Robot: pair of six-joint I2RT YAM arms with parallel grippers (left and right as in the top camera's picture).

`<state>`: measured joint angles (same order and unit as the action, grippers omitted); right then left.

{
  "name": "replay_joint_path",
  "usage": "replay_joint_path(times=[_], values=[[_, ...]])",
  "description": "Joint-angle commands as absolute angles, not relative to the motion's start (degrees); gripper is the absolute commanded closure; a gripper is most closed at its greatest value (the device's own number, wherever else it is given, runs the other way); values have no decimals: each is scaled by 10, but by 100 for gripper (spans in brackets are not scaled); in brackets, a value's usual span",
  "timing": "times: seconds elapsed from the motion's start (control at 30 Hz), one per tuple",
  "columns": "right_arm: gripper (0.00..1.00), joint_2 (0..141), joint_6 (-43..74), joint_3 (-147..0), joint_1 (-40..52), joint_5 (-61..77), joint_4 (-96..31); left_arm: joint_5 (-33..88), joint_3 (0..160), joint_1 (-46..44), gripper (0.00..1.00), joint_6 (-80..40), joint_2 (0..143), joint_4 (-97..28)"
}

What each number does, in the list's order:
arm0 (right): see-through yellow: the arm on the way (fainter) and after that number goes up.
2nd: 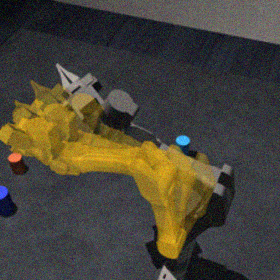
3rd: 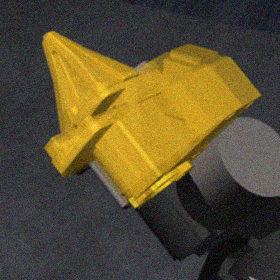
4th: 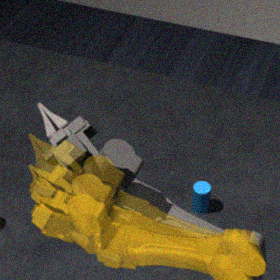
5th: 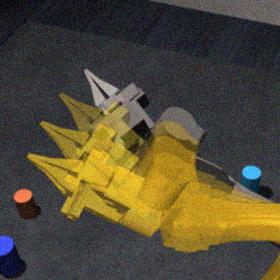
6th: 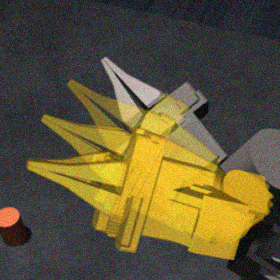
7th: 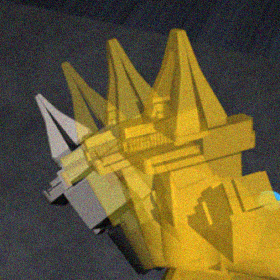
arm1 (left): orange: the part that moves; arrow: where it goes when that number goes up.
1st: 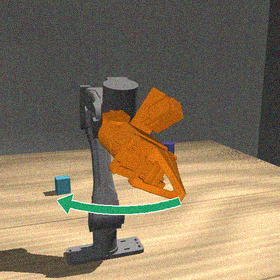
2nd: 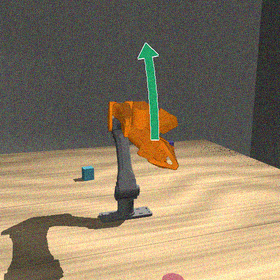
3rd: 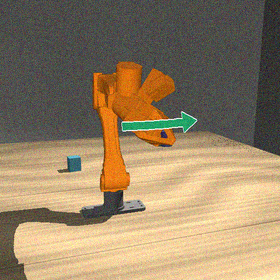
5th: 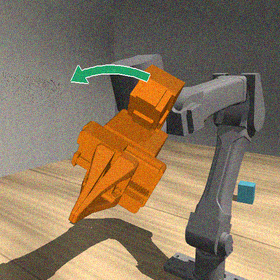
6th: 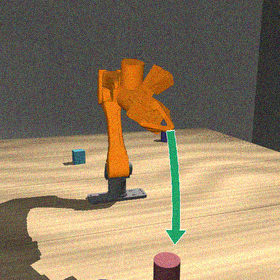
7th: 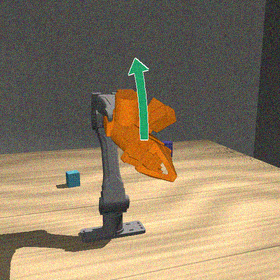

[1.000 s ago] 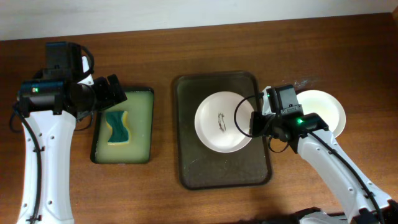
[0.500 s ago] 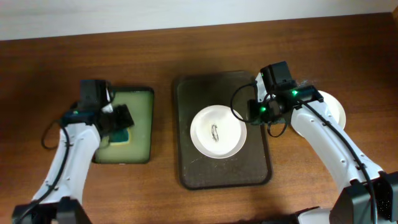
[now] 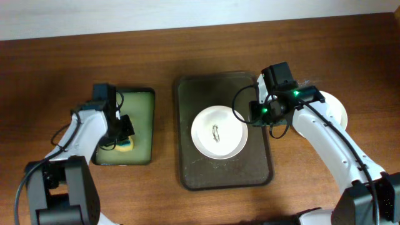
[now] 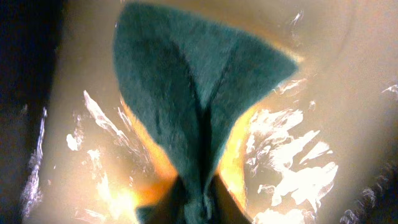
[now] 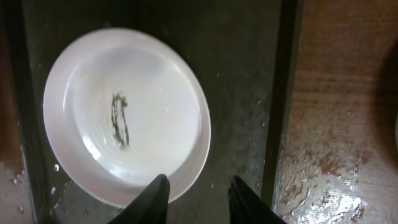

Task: Clean dirty plates on tray and stack at the side

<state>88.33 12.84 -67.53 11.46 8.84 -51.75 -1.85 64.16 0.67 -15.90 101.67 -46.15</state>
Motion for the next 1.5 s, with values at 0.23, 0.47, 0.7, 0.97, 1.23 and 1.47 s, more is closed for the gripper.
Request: replay_joint_path(times=[0.23,0.47,0.7,0.97,1.23,1.47], values=[[66,879,122,-681,116,83,-515,18,718,5,100,-149,1143,-492],[68,912,138,-681,10,138,-508,17,988,-62,100,-87,1138,-692],[72,932,77,-681,12,180,-529,-107,954,-59,100,-112,1145,-670],[71,932,77,-681,12,180,-530,-77,856,-52,58,-93,1168,-589],[71,932,77,-681,12,180,-530,-66,834,-52,68,-124,1166,-591],[71,932,77,-681,12,178,-532,-63,895,-50,38,-169,1166,-713]])
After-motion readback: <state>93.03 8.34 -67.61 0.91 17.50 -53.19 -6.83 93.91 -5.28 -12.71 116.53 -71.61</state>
